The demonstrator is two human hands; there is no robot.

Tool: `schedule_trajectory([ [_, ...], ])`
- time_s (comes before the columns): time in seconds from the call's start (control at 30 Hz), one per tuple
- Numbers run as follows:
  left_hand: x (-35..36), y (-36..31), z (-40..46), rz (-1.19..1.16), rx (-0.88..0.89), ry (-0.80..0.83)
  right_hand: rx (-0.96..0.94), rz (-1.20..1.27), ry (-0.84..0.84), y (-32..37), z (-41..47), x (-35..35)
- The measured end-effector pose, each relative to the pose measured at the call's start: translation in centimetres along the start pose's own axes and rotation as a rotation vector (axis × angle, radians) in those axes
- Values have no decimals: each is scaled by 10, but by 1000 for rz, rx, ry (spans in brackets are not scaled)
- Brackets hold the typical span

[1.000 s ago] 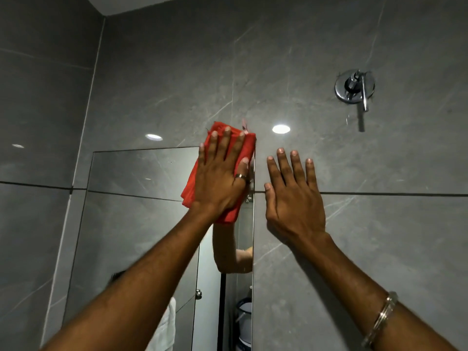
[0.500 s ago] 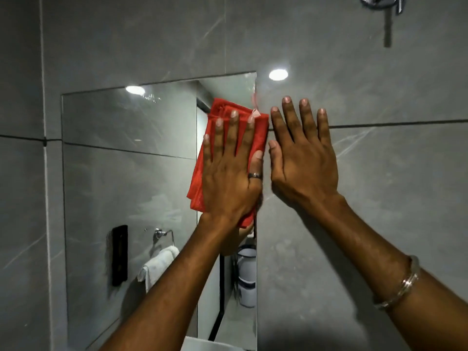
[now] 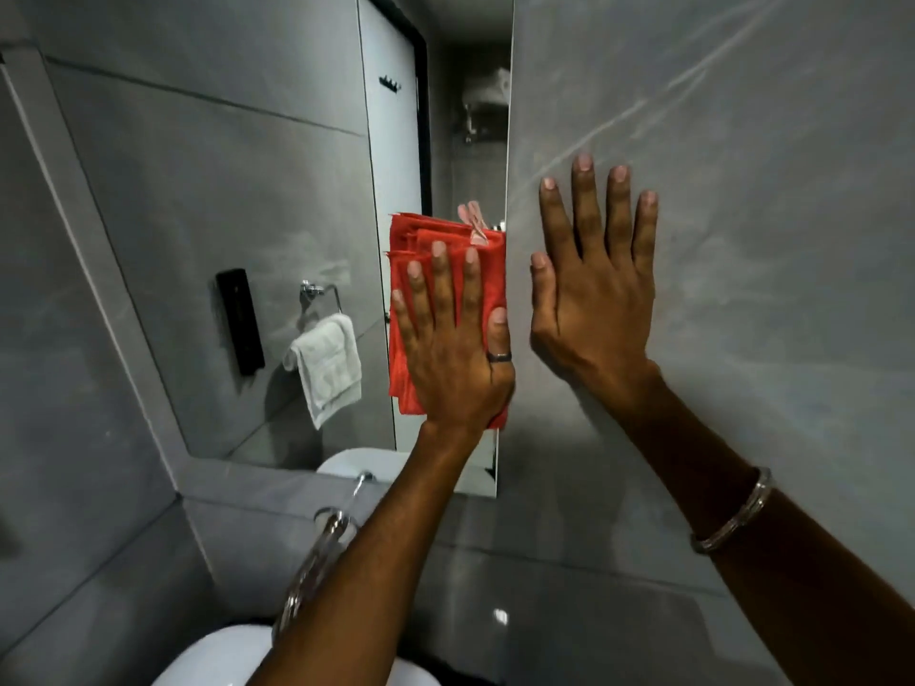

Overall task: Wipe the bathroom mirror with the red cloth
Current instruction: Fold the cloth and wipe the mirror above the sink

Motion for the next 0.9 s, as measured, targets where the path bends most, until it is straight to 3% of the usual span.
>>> schedule_trajectory([
  [0.2, 11, 19, -90, -22, -43, 19, -60, -1, 79, 6, -100, 8],
  [0.37, 14, 34, -164, 3, -18, 68, -56, -42, 46, 7, -108, 13],
  [0.5, 12, 37, -176, 26, -27, 89, -49, -24, 61, 5, -108, 11],
  [0.73, 7, 15, -82, 31, -17, 161, -27, 58, 192, 7, -96, -4],
  [0.9, -7, -19, 46, 13, 18, 122, 11, 164, 130, -4, -34, -27],
])
Point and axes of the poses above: each hand's wrist, its own z-axis towards the middle knuckle, its own x-axis out of the palm, y = z × x, the point moved 8 cm from there along z, towards the middle knuckle, and after that the axes turned 5 degrees about -y, right-handed, at the moved point
